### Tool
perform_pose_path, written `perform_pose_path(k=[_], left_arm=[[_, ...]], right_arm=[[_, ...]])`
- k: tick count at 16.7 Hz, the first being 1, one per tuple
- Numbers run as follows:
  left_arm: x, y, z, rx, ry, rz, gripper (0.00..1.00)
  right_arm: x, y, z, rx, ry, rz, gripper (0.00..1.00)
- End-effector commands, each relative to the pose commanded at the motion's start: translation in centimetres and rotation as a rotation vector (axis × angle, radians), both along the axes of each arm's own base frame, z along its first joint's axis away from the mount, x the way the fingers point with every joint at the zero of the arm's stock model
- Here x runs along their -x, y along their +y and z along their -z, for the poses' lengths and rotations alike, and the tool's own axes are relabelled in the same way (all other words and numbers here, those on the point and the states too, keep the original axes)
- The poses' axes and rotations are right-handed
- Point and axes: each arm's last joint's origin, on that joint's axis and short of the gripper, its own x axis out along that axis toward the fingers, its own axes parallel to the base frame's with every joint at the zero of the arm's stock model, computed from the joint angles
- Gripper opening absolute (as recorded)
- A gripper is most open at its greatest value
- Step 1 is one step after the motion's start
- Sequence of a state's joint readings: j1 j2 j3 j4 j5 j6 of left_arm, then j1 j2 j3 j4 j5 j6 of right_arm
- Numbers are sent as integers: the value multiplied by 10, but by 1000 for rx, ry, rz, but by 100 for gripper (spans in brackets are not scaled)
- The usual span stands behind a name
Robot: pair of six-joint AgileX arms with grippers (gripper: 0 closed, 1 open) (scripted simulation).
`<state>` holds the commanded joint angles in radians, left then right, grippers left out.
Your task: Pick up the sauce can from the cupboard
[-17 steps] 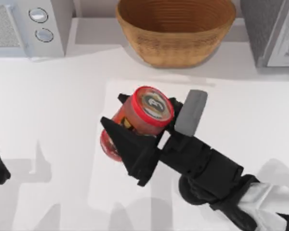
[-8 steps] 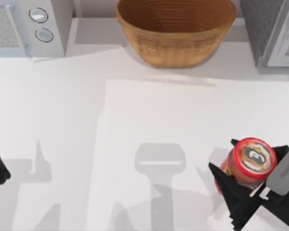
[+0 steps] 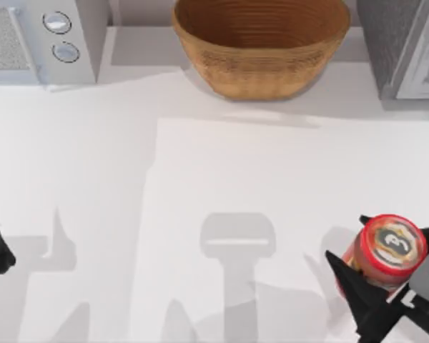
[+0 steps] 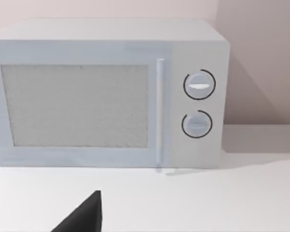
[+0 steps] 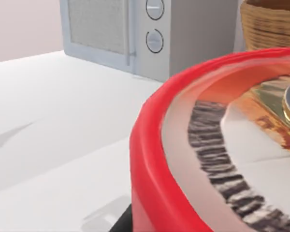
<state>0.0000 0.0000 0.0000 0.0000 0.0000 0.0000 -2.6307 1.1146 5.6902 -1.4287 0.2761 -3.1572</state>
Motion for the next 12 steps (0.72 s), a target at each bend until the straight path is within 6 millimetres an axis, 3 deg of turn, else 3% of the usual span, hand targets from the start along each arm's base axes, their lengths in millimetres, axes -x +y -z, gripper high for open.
perform_pose_path(k=[3, 12], left_arm=[[0, 0, 0, 0, 0, 0, 100], [0, 0, 0, 0, 0, 0, 100]], right_arm=[[-3, 3, 2, 1, 4, -3, 0], [-43, 42, 26, 0, 0, 0, 0]])
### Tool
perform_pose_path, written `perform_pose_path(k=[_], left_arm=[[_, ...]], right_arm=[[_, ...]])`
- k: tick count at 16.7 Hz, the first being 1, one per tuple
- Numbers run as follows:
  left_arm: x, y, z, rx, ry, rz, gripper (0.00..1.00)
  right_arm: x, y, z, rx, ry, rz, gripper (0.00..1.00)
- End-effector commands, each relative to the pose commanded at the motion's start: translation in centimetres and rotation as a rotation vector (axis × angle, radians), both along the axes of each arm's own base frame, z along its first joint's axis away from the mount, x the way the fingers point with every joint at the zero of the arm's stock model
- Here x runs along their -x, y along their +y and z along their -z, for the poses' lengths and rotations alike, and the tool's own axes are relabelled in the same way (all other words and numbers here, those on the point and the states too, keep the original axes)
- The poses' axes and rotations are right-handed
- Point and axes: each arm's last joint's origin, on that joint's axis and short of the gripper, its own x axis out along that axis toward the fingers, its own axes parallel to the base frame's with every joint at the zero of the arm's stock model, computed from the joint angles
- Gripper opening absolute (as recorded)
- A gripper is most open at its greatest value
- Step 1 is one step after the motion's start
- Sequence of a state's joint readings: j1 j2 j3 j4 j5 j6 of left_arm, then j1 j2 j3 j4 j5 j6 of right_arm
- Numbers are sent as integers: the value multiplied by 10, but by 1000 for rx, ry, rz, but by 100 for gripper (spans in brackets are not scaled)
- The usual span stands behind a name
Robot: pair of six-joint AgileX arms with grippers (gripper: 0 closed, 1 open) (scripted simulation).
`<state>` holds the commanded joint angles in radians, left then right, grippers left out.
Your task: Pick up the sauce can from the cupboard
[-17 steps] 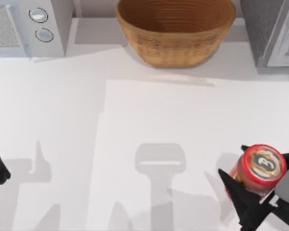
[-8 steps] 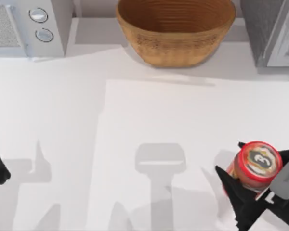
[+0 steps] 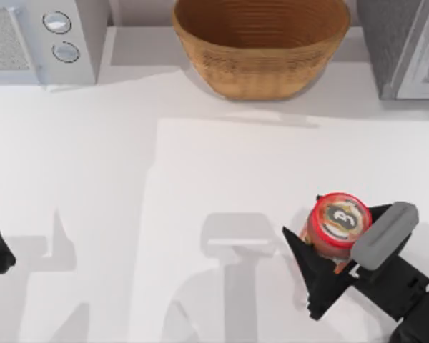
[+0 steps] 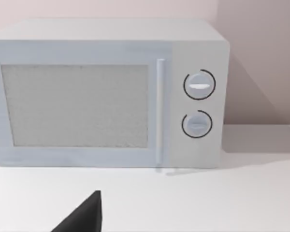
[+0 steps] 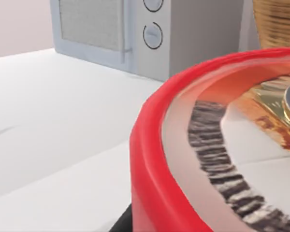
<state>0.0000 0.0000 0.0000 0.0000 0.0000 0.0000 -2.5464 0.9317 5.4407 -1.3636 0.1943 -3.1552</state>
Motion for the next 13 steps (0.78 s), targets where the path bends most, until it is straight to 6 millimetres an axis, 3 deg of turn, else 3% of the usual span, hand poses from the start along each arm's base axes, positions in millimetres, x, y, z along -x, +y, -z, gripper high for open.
perform_pose_path(k=[3, 13], left_arm=[[0, 0, 0, 0, 0, 0, 100], [0, 0, 0, 0, 0, 0, 100]], right_arm=[[0, 0, 0, 0, 0, 0, 0], [0, 0, 0, 0, 0, 0, 75]])
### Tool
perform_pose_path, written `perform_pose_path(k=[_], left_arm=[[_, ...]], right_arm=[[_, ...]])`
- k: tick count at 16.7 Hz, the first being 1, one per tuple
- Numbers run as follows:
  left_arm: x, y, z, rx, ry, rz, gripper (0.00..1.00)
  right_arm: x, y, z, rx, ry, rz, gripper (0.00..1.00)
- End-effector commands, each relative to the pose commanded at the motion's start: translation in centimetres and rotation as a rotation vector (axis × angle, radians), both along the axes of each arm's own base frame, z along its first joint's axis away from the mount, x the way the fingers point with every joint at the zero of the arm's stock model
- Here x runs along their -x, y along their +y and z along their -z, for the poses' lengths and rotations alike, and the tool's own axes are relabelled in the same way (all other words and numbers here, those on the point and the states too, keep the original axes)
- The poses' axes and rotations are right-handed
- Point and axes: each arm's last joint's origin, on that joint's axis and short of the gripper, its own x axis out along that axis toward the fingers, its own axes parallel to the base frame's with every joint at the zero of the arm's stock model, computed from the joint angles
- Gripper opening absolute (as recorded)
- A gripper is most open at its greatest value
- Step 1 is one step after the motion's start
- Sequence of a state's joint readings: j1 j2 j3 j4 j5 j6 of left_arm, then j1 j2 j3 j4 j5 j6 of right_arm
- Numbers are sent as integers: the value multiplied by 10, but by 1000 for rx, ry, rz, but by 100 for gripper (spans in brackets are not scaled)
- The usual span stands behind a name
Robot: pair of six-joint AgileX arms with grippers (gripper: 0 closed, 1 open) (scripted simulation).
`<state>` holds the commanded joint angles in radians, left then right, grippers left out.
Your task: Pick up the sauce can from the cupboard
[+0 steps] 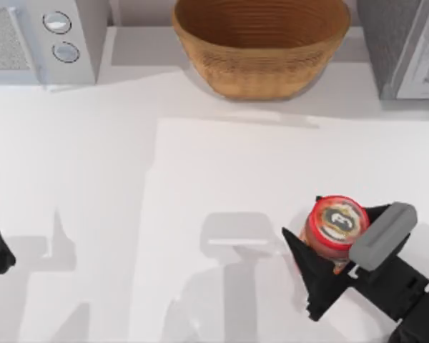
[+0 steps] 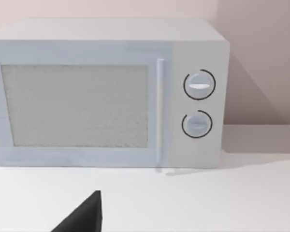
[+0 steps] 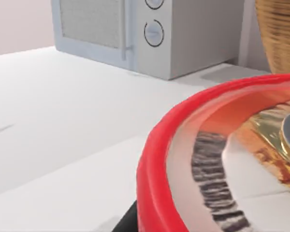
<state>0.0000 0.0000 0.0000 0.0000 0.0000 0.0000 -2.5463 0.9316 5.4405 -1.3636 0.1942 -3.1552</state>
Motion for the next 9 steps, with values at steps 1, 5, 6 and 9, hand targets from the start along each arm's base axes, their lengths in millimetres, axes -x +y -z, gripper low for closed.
perform_pose_path(k=[1, 5, 6, 9], left_arm=[[0, 0, 0, 0, 0, 0, 100], [0, 0, 0, 0, 0, 0, 100], [0, 0, 0, 0, 0, 0, 100], [0, 0, 0, 0, 0, 0, 100]], right_arm=[[0, 0, 0, 0, 0, 0, 83], [0, 0, 0, 0, 0, 0, 100], [0, 0, 0, 0, 0, 0, 100], [0, 0, 0, 0, 0, 0, 100]])
